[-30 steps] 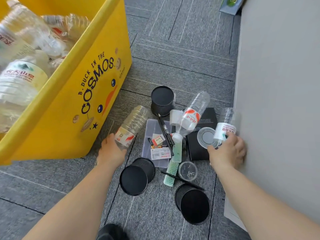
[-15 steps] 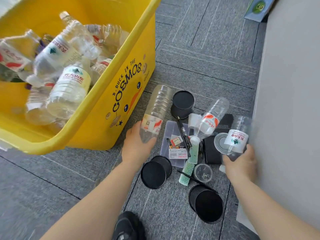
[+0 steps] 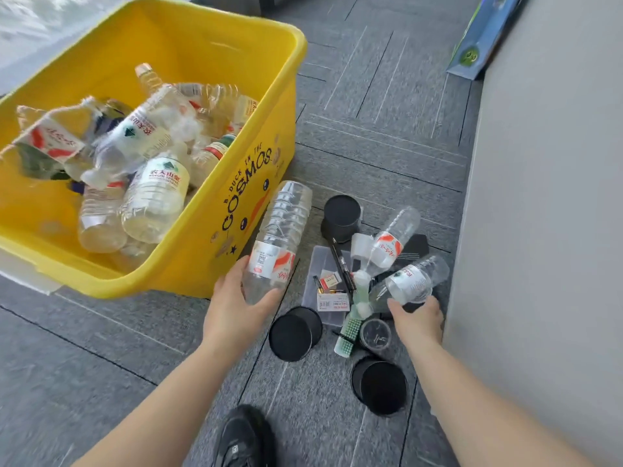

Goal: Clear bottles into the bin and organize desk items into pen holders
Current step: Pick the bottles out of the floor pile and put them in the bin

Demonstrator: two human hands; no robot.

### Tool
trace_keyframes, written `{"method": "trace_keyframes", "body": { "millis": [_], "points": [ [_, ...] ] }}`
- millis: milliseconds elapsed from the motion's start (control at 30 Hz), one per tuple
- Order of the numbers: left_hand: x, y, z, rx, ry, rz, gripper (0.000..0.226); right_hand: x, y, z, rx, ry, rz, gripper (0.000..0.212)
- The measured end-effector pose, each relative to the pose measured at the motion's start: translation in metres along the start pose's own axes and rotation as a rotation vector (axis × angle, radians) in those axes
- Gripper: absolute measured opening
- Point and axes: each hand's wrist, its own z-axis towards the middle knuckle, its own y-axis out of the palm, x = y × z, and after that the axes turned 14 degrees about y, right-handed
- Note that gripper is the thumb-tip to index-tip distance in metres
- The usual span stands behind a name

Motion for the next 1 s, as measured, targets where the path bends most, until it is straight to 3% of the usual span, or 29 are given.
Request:
{"method": "trace_keyframes", "body": {
  "millis": [333, 567, 700, 800, 867, 933, 1000],
  "points": [
    [-0.029, 0.027, 0.01, -0.032, -0.043, 0.029, 0.078, -0.025, 0.033, 0.032, -0.038, 0.128, 0.269, 0.097],
    [0.017, -0.005, -0.012, 0.0, -0.005, -0.018, 0.078, -0.033, -0.004, -0.023, -0.03, 0.07, 0.343, 0.094],
    [0.075, -0.054, -0.024, 0.106, 0.114, -0.037, 0.077, -0.086, -0.035, -0.082, -0.155, -0.116, 0.435, 0.089],
    [0.117, -0.12, -0.011, 0.29, 0.203, -0.032, 0.073, -0.163, -0.058, -0.143, -0.317, -0.38, 0.434, 0.081],
    [0.136, -0.17, 0.011, 0.363, 0.243, 0.103, 0.075, -0.217, -0.072, -0.185, -0.455, -0.54, 0.441, 0.078],
    [0.148, -0.214, 0.034, 0.308, 0.198, 0.282, 0.082, -0.259, -0.08, -0.22, -0.564, -0.626, 0.388, 0.082],
    [0.148, -0.239, 0.045, 0.242, 0.131, 0.386, 0.083, -0.277, -0.079, -0.237, -0.559, -0.702, 0.251, 0.085]
  ]
}}
